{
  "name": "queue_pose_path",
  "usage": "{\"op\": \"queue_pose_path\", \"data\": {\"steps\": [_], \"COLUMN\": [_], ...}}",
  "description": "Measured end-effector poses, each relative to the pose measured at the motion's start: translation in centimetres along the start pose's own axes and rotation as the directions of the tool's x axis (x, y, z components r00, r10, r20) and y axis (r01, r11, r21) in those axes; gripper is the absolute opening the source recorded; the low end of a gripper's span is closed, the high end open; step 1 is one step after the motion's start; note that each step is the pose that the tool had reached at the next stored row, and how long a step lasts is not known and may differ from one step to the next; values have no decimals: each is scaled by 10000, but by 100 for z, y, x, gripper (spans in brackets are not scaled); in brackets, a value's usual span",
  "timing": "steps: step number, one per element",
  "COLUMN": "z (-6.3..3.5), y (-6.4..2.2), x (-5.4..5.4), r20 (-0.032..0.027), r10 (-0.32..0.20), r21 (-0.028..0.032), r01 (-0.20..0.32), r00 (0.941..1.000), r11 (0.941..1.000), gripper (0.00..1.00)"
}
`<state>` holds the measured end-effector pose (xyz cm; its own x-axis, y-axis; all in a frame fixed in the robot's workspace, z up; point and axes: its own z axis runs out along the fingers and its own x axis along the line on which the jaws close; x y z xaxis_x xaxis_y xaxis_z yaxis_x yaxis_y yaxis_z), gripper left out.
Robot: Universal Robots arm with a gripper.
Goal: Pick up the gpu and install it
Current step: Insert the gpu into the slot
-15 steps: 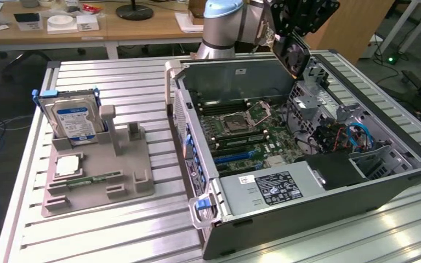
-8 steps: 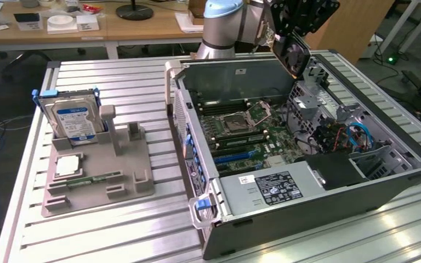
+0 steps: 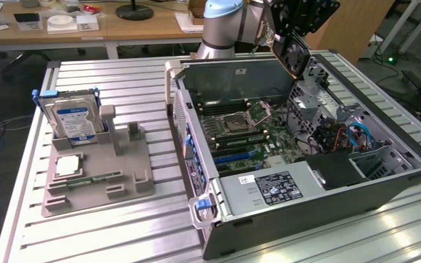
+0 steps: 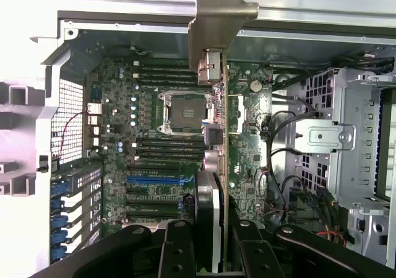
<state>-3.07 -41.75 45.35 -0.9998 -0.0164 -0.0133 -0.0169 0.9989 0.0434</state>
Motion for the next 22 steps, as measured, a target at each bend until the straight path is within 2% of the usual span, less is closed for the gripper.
{"op": "queue_pose_path", "data": {"steps": [8,22], "z": [0,0], "y": [0,-1], "x": [0,2], "r20": [-31,-71], "r10": [-720,-1690], "r21": [-11,-29], "r01": [720,1690], "r00": [9974,9856], "r11": [9974,9856], "gripper": [28,28]}}
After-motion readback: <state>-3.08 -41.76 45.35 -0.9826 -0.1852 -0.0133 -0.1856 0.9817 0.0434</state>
